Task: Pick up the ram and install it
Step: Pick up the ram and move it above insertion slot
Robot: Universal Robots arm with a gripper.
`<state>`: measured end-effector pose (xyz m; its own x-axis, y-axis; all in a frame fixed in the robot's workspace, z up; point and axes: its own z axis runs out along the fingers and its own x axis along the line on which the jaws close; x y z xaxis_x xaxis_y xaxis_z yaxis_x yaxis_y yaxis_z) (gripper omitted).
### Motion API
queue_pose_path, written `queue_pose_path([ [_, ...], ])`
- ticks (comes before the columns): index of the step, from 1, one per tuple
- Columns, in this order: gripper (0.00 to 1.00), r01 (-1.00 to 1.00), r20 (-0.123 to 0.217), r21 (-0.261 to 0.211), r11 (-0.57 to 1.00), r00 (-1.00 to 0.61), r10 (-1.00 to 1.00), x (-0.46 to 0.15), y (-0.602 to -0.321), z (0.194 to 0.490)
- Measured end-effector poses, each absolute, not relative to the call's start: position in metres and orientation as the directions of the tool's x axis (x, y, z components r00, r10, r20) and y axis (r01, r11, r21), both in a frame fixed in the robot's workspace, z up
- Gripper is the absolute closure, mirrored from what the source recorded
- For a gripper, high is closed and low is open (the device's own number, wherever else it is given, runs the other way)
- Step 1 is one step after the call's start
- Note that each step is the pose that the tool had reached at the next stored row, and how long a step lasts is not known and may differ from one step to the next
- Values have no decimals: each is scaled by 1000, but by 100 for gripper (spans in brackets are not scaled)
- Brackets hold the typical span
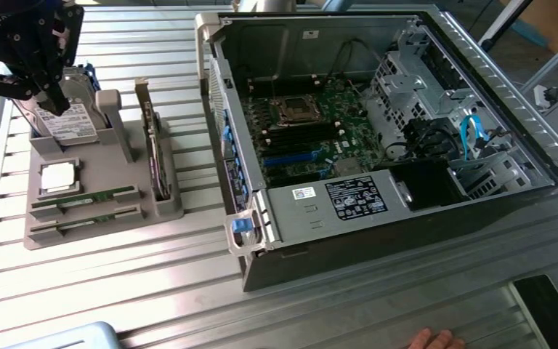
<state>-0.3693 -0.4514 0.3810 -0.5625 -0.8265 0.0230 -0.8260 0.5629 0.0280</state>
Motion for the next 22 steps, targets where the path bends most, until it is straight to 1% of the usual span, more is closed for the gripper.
queue_pose_path([
  [19,89,-963,23,28,267,-267,-963,-369,-451,381],
  [22,89,-979,23,28,201,-200,-979,-369,-451,381],
])
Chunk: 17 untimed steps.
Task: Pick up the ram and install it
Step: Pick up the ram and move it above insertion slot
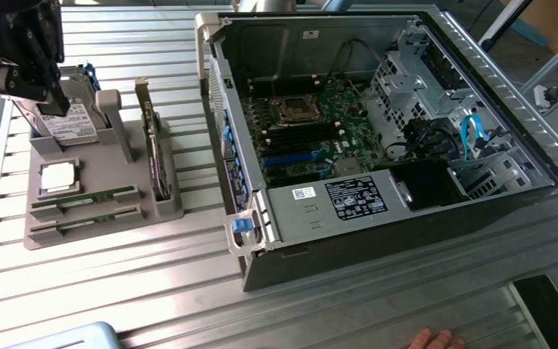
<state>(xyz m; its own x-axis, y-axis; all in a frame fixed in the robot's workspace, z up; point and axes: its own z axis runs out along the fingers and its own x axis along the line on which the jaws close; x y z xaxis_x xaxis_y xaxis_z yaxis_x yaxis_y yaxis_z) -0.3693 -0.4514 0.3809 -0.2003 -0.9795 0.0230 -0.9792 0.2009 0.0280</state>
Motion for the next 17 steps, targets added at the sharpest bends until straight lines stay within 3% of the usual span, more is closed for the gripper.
queue_pose_path([
  [4,89,-992,23,28,126,-125,-992,-369,-451,381],
  [17,89,-993,23,28,118,-117,-993,-369,-451,381],
])
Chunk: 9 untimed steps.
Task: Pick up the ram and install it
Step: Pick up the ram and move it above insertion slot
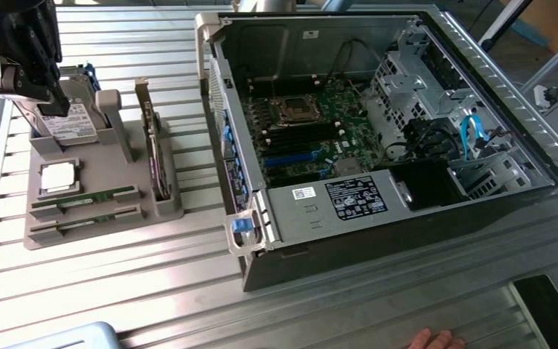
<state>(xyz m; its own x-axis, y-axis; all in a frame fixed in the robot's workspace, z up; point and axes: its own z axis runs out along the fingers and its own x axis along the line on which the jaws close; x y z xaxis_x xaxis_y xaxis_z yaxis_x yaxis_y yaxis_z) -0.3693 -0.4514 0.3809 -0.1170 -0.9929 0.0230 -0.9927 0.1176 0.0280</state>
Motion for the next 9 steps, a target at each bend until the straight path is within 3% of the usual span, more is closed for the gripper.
queue_pose_path([
  [9,89,-995,23,28,99,-99,-995,-369,-451,381],
])
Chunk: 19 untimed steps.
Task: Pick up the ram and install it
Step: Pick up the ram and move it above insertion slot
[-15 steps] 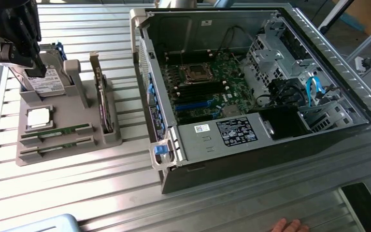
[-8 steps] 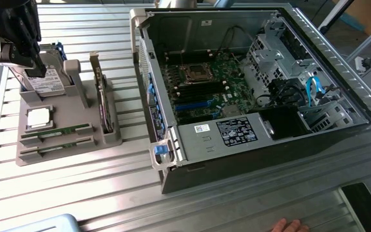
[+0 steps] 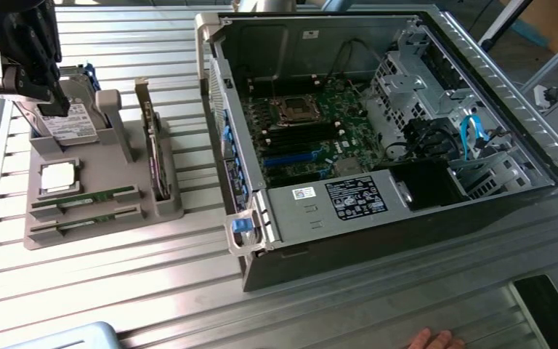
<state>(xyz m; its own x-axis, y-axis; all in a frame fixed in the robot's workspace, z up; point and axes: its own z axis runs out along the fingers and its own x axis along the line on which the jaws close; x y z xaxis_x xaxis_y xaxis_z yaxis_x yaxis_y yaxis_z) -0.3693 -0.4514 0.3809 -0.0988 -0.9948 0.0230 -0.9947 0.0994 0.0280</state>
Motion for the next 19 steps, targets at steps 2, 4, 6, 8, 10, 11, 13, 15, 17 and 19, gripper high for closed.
queue_pose_path([
  [2,89,-995,23,28,98,-97,-995,-369,-451,381],
  [4,89,-995,23,28,97,-97,-995,-369,-451,381],
  [6,89,-995,23,28,95,-95,-995,-369,-451,381],
  [8,89,-995,23,28,95,-95,-995,-369,-451,381],
  [10,89,-995,23,28,93,-92,-995,-369,-451,381],
  [11,89,-995,23,28,93,-92,-995,-369,-451,381],
  [13,89,-995,23,28,92,-92,-996,-369,-451,381],
  [15,89,-995,23,28,91,-91,-996,-369,-451,381],
  [17,89,-996,23,28,87,-86,-996,-369,-451,381],
  [19,89,-996,23,28,87,-86,-996,-369,-451,381],
])
